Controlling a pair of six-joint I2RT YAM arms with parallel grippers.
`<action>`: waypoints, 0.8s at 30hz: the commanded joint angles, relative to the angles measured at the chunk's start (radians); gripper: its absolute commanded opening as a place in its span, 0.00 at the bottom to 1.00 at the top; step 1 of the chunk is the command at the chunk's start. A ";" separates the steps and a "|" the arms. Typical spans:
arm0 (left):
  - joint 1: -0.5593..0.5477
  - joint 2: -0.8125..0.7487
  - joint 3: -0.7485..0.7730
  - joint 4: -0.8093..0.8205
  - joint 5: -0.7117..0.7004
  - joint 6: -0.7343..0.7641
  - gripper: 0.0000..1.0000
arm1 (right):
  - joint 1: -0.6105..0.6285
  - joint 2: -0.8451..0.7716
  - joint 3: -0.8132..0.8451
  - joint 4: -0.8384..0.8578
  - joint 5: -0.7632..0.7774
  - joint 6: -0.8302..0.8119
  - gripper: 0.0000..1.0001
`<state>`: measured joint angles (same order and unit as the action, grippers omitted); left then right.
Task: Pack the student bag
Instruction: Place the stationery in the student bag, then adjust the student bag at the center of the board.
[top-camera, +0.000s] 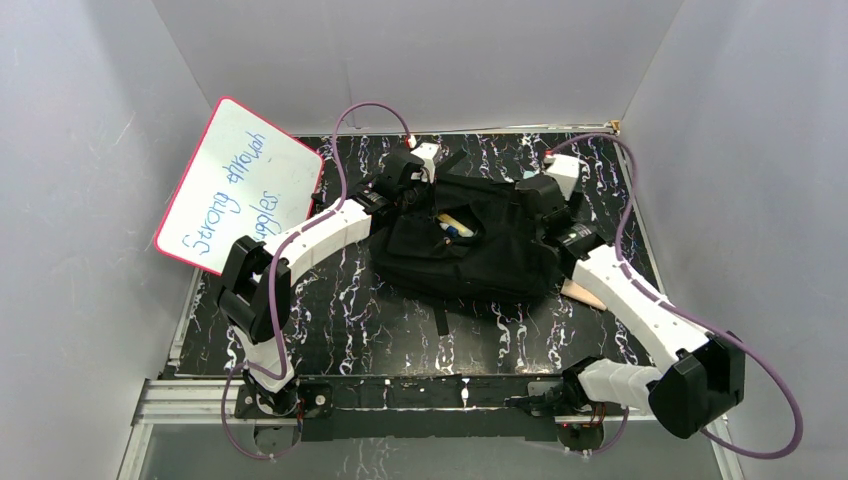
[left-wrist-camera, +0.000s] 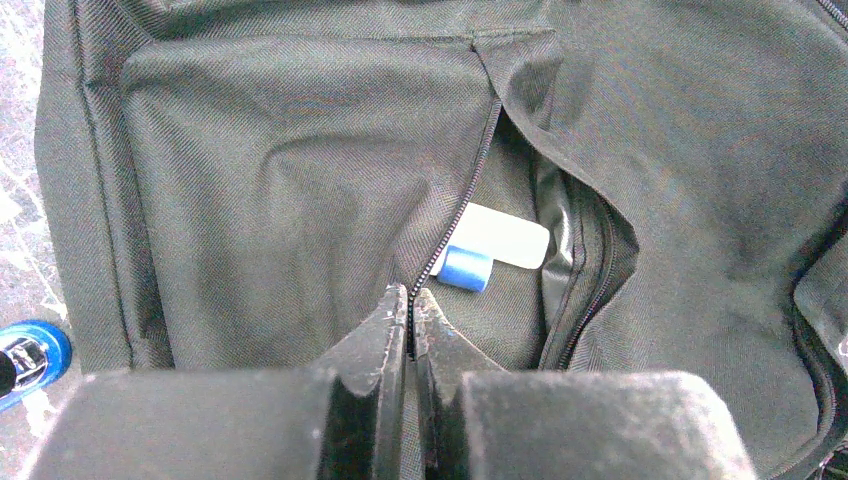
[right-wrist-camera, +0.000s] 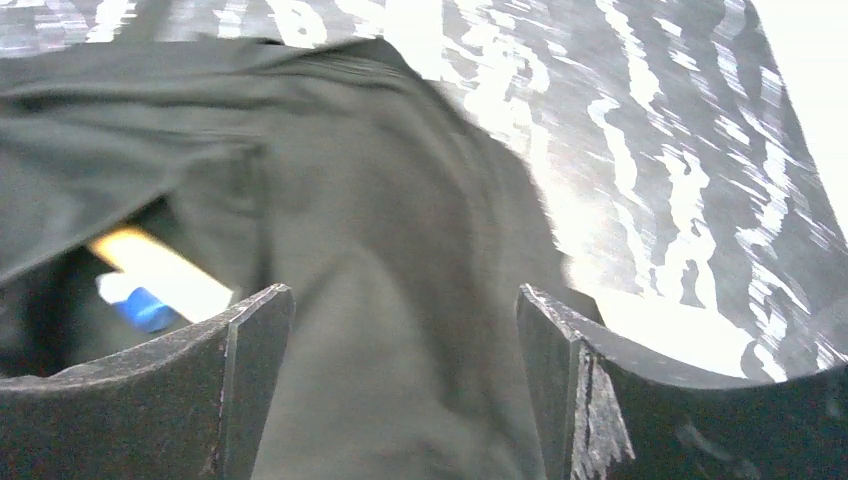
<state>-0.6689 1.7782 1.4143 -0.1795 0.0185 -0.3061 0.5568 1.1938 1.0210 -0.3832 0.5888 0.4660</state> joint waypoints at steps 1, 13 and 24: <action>0.018 -0.061 -0.004 0.001 -0.019 0.015 0.00 | -0.084 -0.033 0.034 -0.275 0.221 0.111 0.92; 0.018 -0.045 -0.003 0.002 0.018 0.006 0.00 | -0.369 0.045 -0.121 -0.066 -0.316 -0.082 0.94; 0.017 -0.026 0.005 0.001 0.040 -0.001 0.00 | -0.384 -0.046 -0.104 -0.103 -0.209 -0.084 0.90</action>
<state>-0.6628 1.7786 1.4143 -0.1795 0.0563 -0.3103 0.1761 1.2259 0.8654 -0.4652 0.2829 0.3885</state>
